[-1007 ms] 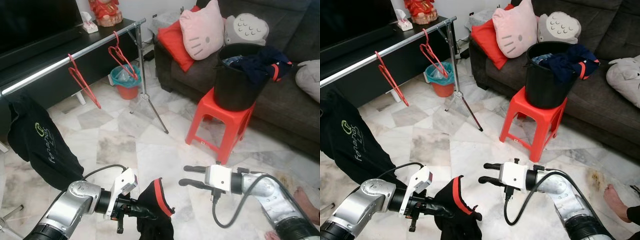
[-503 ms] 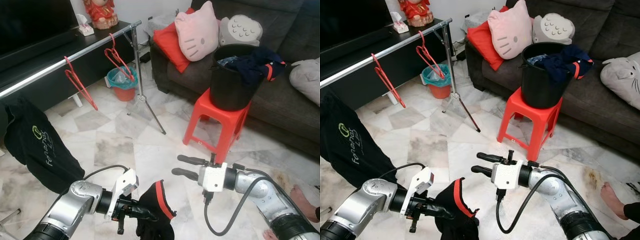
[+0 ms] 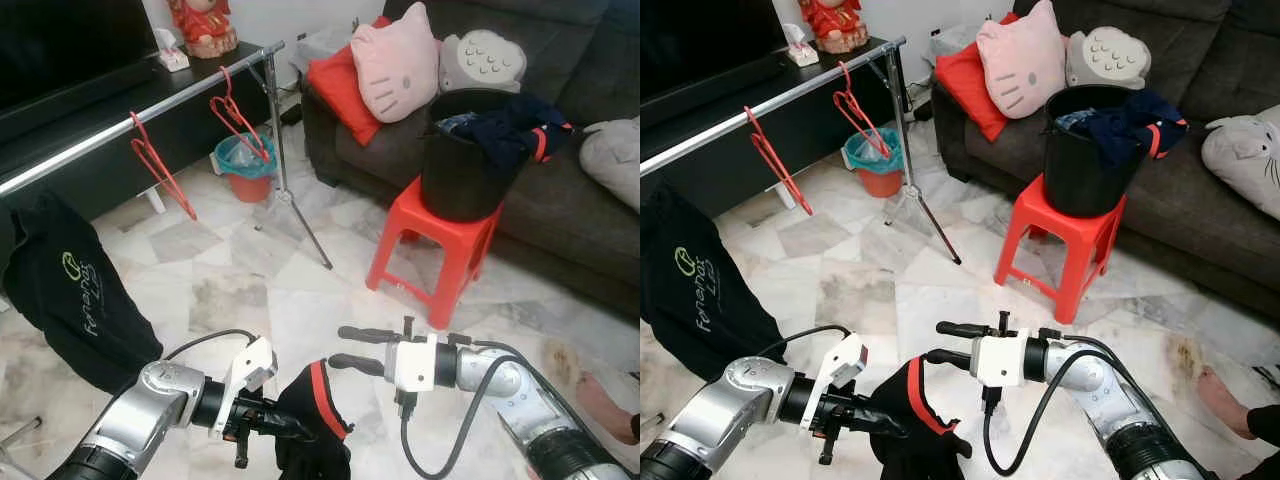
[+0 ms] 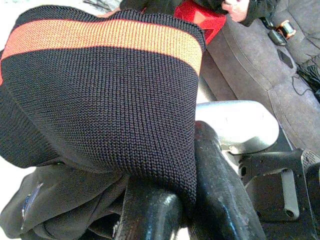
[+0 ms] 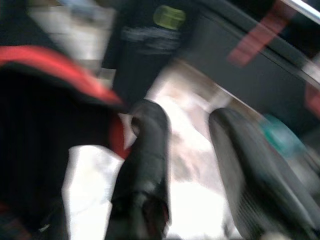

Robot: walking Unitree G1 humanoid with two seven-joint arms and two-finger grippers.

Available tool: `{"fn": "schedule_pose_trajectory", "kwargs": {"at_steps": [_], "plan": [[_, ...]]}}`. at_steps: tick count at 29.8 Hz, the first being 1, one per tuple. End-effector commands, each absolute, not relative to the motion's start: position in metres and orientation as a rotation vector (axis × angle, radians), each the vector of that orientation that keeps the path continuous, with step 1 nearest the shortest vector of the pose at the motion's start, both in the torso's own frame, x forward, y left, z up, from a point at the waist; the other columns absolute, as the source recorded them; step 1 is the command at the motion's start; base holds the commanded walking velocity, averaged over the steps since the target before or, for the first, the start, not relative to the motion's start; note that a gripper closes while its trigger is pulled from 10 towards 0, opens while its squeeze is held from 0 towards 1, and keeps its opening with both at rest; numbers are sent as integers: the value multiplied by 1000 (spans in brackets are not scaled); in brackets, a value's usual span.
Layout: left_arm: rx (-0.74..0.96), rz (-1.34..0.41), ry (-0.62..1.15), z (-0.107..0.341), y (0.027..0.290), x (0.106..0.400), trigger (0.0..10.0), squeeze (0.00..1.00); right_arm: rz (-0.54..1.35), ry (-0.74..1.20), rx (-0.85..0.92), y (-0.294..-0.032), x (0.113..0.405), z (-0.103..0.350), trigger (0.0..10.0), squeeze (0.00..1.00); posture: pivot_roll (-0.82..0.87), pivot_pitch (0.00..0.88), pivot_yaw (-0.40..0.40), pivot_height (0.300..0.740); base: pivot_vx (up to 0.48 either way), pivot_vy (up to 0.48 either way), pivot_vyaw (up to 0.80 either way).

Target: Hang hanger

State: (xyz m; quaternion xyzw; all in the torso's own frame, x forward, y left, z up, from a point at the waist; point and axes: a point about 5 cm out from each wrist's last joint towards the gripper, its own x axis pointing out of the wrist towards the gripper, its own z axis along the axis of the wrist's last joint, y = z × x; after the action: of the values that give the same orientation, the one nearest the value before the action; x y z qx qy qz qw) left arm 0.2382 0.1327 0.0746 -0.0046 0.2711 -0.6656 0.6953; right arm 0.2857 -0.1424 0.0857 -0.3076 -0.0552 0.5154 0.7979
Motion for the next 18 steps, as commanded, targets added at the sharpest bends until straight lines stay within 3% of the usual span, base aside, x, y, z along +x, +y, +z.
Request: {"fn": "schedule_pose_trajectory", "kwargs": {"at_steps": [1,4,18], "plan": [[4,-1461,582,76,135,242,10000,0,1003,-119,-585,-149,296,92,10000,0,19,44,49,740,0,0,0],[5,-1448,584,74,136,242,10000,0,923,-133,-510,-155,297,93,10000,0,21,47,50,740,0,0,419],[5,-1446,581,75,136,244,10000,0,948,-99,-457,-161,290,90,10000,0,15,46,50,740,0,0,800]]}}
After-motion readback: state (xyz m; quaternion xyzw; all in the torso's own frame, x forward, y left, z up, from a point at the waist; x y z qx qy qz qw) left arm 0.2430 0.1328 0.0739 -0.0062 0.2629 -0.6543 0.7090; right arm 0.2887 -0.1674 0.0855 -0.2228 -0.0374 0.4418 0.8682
